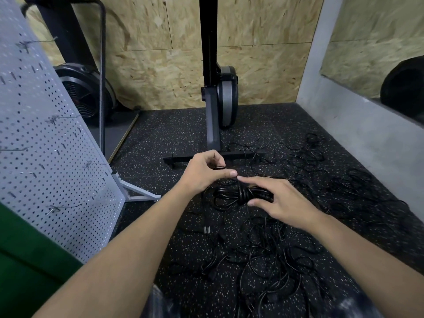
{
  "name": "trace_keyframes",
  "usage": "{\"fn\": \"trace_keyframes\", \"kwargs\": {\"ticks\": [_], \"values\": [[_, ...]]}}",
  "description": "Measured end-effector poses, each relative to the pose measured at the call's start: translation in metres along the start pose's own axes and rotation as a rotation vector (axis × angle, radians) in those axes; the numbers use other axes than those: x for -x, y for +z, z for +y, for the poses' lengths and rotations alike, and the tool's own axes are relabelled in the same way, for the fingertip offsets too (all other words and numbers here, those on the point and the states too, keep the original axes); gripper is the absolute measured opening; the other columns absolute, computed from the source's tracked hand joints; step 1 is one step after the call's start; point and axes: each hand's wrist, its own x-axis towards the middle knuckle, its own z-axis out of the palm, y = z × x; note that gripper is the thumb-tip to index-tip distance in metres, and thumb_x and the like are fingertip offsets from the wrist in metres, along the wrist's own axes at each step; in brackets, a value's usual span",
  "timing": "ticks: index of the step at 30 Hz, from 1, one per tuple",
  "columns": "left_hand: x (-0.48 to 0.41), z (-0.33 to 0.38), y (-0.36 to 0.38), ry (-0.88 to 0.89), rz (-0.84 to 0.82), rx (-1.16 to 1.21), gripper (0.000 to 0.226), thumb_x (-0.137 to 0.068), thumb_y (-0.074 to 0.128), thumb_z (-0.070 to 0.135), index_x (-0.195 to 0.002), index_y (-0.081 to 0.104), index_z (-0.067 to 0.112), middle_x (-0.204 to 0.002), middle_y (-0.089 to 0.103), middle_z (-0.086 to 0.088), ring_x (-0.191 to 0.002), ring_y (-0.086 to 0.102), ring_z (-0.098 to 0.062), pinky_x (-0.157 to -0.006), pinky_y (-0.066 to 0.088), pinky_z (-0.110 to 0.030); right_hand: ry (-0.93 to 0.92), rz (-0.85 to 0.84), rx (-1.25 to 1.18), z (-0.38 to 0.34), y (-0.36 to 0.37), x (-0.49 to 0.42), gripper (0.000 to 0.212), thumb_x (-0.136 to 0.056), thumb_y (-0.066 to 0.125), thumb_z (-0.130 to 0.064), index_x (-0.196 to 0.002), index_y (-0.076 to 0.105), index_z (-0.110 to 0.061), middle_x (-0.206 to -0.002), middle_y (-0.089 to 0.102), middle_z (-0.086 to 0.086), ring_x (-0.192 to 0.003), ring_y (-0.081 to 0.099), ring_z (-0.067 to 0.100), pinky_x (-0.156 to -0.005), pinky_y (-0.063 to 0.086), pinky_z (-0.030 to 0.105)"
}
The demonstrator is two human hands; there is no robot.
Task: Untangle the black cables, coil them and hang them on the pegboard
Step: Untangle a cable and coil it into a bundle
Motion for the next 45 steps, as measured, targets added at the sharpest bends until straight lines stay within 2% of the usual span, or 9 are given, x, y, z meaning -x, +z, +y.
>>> {"fn": "trace_keyframes", "kwargs": {"ticks": [4,7,11,17,20,22,27,36,45], "values": [[0.0,0.0,-0.001,0.009,-0.022,0.038,0.025,-0.076,0.091,0.034,-0.084,0.077,0.014,-0.086,0.077,-0.005,-0.081,0.069,-0.013,-0.089,0.058,-0.047,-0.021,0.027,0.025,0.007,0.001,-0.002,0.061,-0.098,0.071,-0.027,-0.15,0.048,-0.048,-0.148,0.056,-0.017,-0.102,0.056,-0.013,-0.074,0.043,0.003],[0.003,0.0,0.002,0.005,-0.004,0.039,0.023,-0.078,0.089,0.036,-0.084,0.08,0.016,-0.087,0.077,-0.006,-0.081,0.07,-0.021,-0.088,0.058,-0.047,-0.049,0.031,0.046,0.005,0.001,-0.002,0.059,-0.101,0.067,-0.028,-0.15,0.045,-0.05,-0.142,0.058,-0.019,-0.126,0.051,-0.009,-0.102,0.041,0.013],[0.004,-0.003,0.001,-0.048,-0.066,0.063,0.025,-0.082,0.084,0.039,-0.088,0.082,0.015,-0.09,0.078,-0.01,-0.085,0.072,-0.023,-0.09,0.058,-0.042,-0.068,0.037,0.078,0.009,0.007,-0.003,0.056,-0.1,0.069,-0.027,-0.15,0.05,-0.043,-0.107,0.063,-0.015,-0.094,0.058,0.01,-0.081,0.042,0.013],[0.013,-0.017,-0.005,-0.232,-0.222,0.182,0.019,-0.104,0.06,0.015,-0.11,0.076,0.005,-0.09,0.072,-0.011,-0.081,0.069,-0.017,-0.077,0.054,-0.025,-0.003,0.296,-0.136,0.012,-0.003,-0.004,0.054,-0.097,0.071,-0.012,-0.143,0.059,-0.036,-0.13,0.066,-0.012,-0.095,0.067,0.002,-0.063,0.051,0.012],[0.014,-0.016,0.0,-0.233,-0.278,0.055,0.023,-0.109,0.051,0.018,-0.118,0.072,0.012,-0.079,0.069,-0.001,-0.079,0.072,-0.014,-0.083,0.052,-0.026,0.06,0.349,-0.137,0.019,-0.002,-0.005,0.05,-0.099,0.068,-0.019,-0.139,0.058,-0.049,-0.139,0.063,-0.018,-0.063,0.068,0.019,-0.054,0.058,0.034],[0.013,-0.012,0.011,-0.235,-0.317,-0.013,0.025,-0.112,0.044,0.017,-0.127,0.064,0.015,-0.073,0.062,0.002,-0.074,0.074,-0.018,-0.085,0.056,-0.038,0.14,0.402,-0.154,0.022,0.002,-0.007,0.048,-0.1,0.067,-0.027,-0.139,0.056,-0.053,-0.137,0.064,-0.02,-0.09,0.067,0.052,-0.082,0.062,0.053],[0.014,0.013,0.034,-0.25,-0.415,-0.418,0.042,-0.114,0.036,0.023,-0.156,0.04,0.019,-0.113,0.068,-0.021,-0.054,0.059,-0.018,-0.053,0.052,-0.028,0.226,0.531,-0.047,0.031,0.005,-0.012,0.046,-0.101,0.066,-0.025,-0.143,0.057,-0.041,-0.128,0.069,-0.003,-0.069,0.046,-0.006,-0.08,0.048,0.028],[0.015,0.046,0.039,0.17,-0.549,-0.832,0.022,-0.104,0.06,0.031,-0.104,0.075,0.016,-0.093,0.065,-0.003,-0.084,0.067,-0.025,-0.081,0.057,-0.042,0.138,-0.058,0.428,0.046,0.01,-0.007,0.052,-0.098,0.069,-0.025,-0.146,0.053,-0.039,-0.113,0.065,-0.008,-0.111,0.059,0.016,-0.095,0.049,0.034],[0.012,0.014,-0.001,0.174,-0.235,-0.497,0.026,-0.083,0.079,0.051,-0.084,0.076,0.026,-0.082,0.067,0.013,-0.078,0.061,-0.003,-0.074,0.053,-0.038,0.049,-0.137,0.112,0.009,0.006,0.004,0.059,-0.099,0.069,-0.025,-0.137,0.032,-0.051,-0.126,0.065,-0.01,-0.062,0.058,-0.006,-0.066,0.044,0.014]]}}
